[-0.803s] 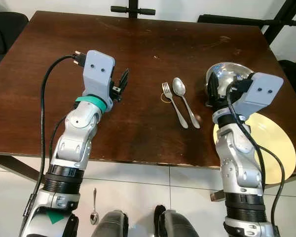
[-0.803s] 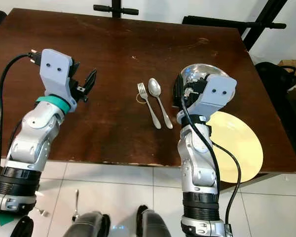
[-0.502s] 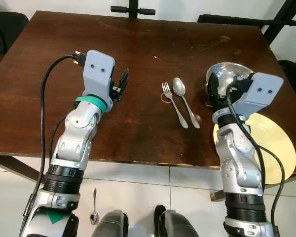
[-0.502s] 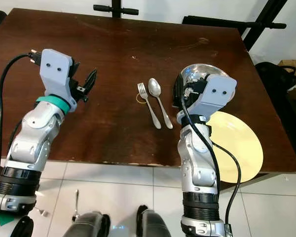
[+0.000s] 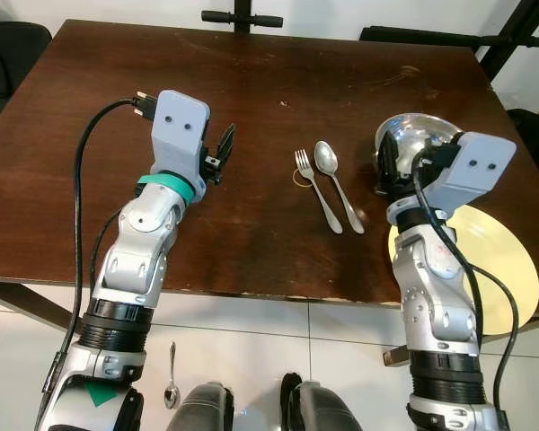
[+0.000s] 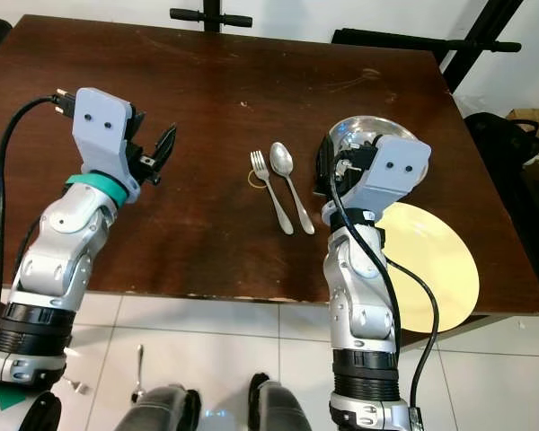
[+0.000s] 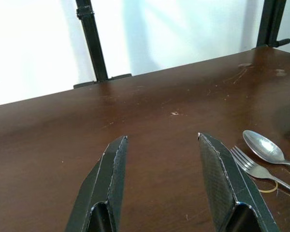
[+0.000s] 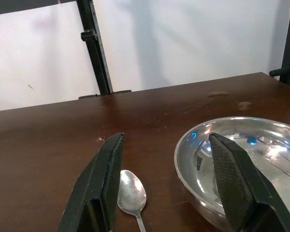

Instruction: Setting the table

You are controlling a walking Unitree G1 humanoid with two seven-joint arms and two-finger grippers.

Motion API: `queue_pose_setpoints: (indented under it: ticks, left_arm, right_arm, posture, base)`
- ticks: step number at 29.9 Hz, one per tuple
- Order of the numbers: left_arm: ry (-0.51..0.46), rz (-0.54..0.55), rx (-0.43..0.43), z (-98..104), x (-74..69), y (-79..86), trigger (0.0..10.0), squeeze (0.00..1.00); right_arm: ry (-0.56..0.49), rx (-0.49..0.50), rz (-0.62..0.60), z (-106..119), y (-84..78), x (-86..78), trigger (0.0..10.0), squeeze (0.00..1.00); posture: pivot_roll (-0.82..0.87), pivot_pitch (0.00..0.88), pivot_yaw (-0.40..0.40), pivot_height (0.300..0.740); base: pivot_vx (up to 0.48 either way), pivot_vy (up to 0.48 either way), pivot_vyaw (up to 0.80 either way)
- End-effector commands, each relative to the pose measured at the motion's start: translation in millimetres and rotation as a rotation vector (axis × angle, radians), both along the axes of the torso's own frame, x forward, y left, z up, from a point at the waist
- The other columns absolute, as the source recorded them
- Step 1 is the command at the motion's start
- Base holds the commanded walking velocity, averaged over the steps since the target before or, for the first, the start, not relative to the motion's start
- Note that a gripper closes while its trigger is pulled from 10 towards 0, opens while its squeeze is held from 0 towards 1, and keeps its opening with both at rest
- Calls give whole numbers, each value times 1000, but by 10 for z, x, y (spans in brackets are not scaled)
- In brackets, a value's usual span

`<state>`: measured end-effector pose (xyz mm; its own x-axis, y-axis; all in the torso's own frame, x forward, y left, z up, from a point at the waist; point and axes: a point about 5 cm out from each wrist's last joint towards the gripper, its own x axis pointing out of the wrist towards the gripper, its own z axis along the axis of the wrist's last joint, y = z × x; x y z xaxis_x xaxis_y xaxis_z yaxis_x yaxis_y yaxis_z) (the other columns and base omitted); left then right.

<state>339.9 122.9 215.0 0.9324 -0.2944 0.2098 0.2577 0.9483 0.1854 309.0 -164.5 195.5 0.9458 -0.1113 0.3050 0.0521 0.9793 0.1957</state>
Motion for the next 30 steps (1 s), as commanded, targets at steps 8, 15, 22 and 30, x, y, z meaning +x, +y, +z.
queue_pose_setpoints:
  ticks: [8, 15, 22, 30]
  left_arm:
    - [2, -4, 9, -35, 10, -43, 10000, 0]
    - [4, -4, 3, -43, 5, -50, 10000, 0]
    - [4, 1, -1, -42, 9, -48, 10000, 0]
    - [5, 3, -3, -45, 7, -48, 10000, 0]
  right_arm:
    - [7, -10, 3, 1, -20, 8, 10000, 0]
    - [8, -13, 6, -1, -18, 5, 10000, 0]
    - [11, -13, 6, -5, -20, 0, 10000, 0]
    - [13, -13, 6, -8, -20, -1, 10000, 0]
  posture:
    - [150, 54, 5, 740]
    - [147, 54, 5, 740]
    - [143, 60, 3, 740]
    - [145, 63, 2, 740]
  base:
    - [0, 0, 0]
    - [0, 0, 0]
    - [0, 0, 0]
    - [0, 0, 0]
